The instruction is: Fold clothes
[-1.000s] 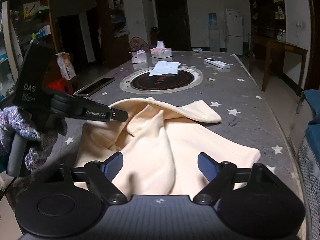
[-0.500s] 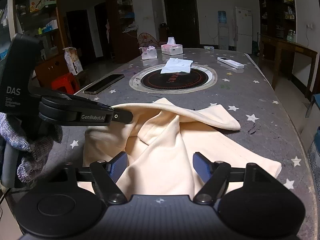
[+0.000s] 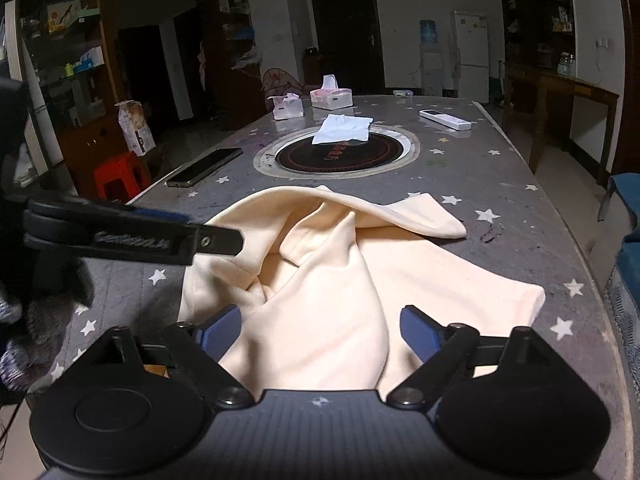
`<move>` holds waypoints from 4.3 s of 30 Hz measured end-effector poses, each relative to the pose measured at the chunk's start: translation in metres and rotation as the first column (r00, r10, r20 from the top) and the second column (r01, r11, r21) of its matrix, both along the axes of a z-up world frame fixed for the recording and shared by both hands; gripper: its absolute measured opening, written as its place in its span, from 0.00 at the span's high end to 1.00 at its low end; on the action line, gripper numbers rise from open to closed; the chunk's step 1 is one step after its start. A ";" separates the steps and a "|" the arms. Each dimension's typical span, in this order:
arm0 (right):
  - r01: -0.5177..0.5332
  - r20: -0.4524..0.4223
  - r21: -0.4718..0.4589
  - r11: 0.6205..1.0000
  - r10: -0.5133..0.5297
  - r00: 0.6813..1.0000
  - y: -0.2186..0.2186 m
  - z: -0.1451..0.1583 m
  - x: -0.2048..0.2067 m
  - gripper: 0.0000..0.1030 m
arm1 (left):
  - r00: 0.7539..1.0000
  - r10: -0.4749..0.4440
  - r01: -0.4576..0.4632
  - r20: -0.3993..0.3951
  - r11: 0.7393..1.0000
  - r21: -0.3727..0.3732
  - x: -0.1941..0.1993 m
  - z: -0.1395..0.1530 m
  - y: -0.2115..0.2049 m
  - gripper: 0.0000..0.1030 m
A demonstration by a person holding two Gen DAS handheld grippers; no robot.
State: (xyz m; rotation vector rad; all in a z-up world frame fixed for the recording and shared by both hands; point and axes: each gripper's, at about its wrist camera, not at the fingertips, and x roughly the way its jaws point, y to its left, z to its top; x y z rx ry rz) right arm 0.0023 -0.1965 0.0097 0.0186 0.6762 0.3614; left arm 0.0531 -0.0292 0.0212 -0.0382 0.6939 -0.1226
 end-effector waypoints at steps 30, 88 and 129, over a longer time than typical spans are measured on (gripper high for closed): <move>0.063 0.047 -0.028 0.998 -0.061 0.997 -0.045 -0.005 -0.044 0.00 | 0.999 0.025 -0.026 0.033 0.999 0.027 -0.092 0.008 -0.022 0.04; -0.004 -0.017 0.015 1.000 0.005 1.000 -0.035 -0.004 0.051 0.21 | 0.994 -0.097 0.089 0.058 0.987 0.132 0.038 0.015 -0.013 0.26; 0.070 0.131 0.006 0.998 -0.070 0.989 -0.097 0.026 0.044 0.91 | 0.966 0.258 -0.255 0.016 0.962 -0.101 -0.086 -0.008 0.137 0.96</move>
